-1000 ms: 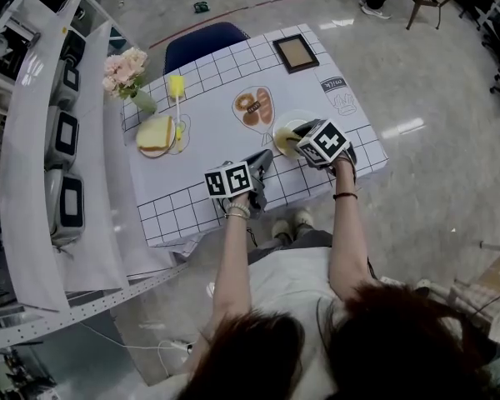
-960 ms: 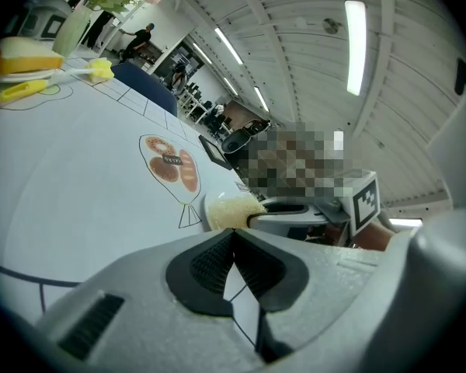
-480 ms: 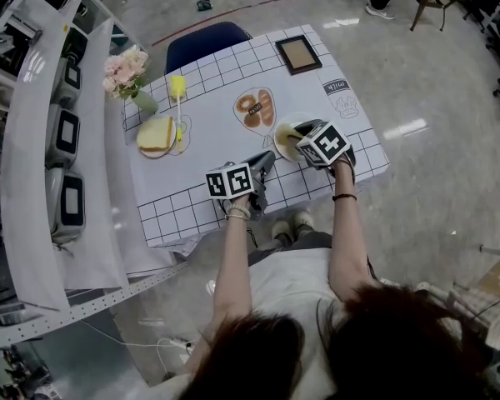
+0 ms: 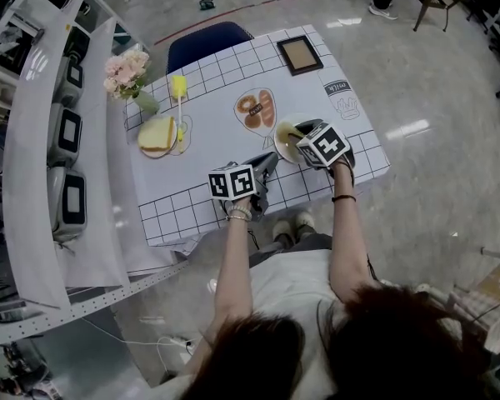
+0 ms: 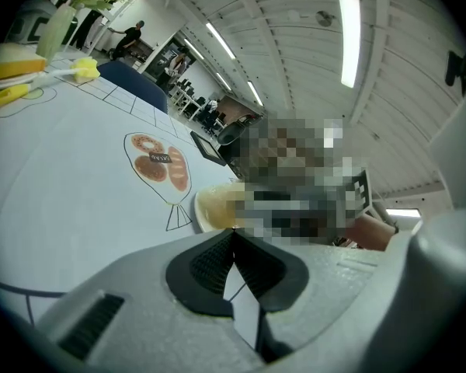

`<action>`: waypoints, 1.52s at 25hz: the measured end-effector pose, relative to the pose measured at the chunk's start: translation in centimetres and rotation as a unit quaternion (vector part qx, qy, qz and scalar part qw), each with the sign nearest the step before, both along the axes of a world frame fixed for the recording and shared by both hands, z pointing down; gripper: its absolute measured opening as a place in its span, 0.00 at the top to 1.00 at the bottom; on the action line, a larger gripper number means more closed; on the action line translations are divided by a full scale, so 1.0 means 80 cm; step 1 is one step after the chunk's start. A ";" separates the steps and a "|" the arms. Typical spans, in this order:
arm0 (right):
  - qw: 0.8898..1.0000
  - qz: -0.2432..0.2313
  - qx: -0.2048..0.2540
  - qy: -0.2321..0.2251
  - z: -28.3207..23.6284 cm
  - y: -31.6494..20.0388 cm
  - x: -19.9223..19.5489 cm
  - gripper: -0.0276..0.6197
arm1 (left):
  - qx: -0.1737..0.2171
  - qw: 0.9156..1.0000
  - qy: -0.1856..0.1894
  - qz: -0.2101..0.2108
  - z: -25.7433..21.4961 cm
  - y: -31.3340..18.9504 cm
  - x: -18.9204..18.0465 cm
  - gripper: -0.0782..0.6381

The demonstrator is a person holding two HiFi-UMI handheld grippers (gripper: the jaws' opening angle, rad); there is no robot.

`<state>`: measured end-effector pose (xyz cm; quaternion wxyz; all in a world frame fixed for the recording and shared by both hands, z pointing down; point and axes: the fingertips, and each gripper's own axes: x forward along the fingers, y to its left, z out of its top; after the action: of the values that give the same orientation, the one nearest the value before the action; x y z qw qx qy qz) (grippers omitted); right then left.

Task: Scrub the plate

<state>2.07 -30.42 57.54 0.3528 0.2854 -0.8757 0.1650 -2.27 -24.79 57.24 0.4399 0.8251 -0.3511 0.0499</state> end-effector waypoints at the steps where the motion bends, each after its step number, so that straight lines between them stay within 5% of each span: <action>1: 1.000 0.001 -0.001 -0.001 0.000 -0.001 0.000 0.83 | 0.001 1.000 -0.004 0.001 0.001 -0.001 0.000 0.88; 11: 0.995 0.012 -0.005 -0.102 -0.027 -0.002 0.007 0.83 | 0.060 0.997 -0.043 0.009 -0.024 0.001 -0.006 0.88; 16: 0.988 -0.001 0.018 -0.153 -0.054 0.001 0.018 0.83 | 0.114 0.991 -0.058 -0.026 -0.045 -0.003 -0.020 0.88; 25: 0.951 0.012 0.071 -0.299 -0.107 0.031 0.025 0.83 | 0.207 0.973 -0.094 -0.030 -0.096 0.002 -0.013 0.88; 38: 0.936 0.006 0.106 -0.336 -0.142 0.042 0.018 0.83 | 0.246 0.964 -0.087 -0.045 -0.121 0.005 -0.018 0.88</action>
<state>3.48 -27.03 46.16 0.0047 0.2549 -0.9537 0.1593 -3.70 -24.41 47.53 0.1931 0.8835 -0.4267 0.0138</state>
